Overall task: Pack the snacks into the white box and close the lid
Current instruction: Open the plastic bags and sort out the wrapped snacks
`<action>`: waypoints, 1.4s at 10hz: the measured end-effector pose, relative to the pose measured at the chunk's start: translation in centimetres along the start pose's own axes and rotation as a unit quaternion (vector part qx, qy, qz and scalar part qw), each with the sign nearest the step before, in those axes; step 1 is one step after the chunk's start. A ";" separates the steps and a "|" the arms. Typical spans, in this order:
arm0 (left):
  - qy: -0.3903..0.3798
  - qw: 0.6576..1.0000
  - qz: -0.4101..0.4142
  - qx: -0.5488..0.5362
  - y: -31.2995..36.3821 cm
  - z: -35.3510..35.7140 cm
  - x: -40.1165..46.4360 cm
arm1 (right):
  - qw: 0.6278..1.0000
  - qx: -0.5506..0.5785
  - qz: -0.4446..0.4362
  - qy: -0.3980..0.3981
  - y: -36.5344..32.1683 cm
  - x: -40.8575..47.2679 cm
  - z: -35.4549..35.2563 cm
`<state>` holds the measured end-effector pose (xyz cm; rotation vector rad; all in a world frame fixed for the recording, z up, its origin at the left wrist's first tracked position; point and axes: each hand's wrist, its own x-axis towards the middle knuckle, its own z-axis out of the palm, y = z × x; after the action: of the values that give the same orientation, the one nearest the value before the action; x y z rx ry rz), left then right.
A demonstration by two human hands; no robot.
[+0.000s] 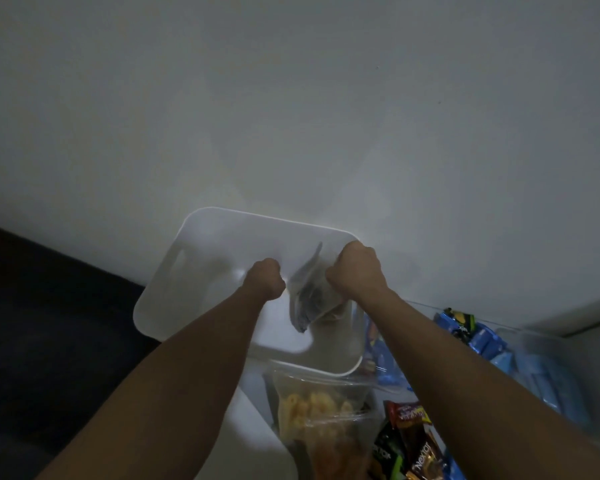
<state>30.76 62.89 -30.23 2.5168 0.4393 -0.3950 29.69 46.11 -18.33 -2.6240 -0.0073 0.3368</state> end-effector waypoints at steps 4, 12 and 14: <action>-0.165 0.933 -0.096 -0.304 4.7 -0.6 -5.5 | 1.000 0.005 -0.003 0.016 0.2 -2.4 -1.7; 0.164 0.968 0.165 -0.093 2.4 4.1 -26.3 | 0.984 -0.018 -0.123 -0.125 10.7 -13.6 -0.2; 0.070 0.990 0.114 0.034 2.4 8.0 -28.1 | 0.978 -0.052 -0.179 -0.098 11.1 -14.7 0.4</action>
<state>4.85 50.17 -25.27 2.6352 0.1880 -0.1486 14.71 35.52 -20.41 -2.6111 -0.5694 0.4755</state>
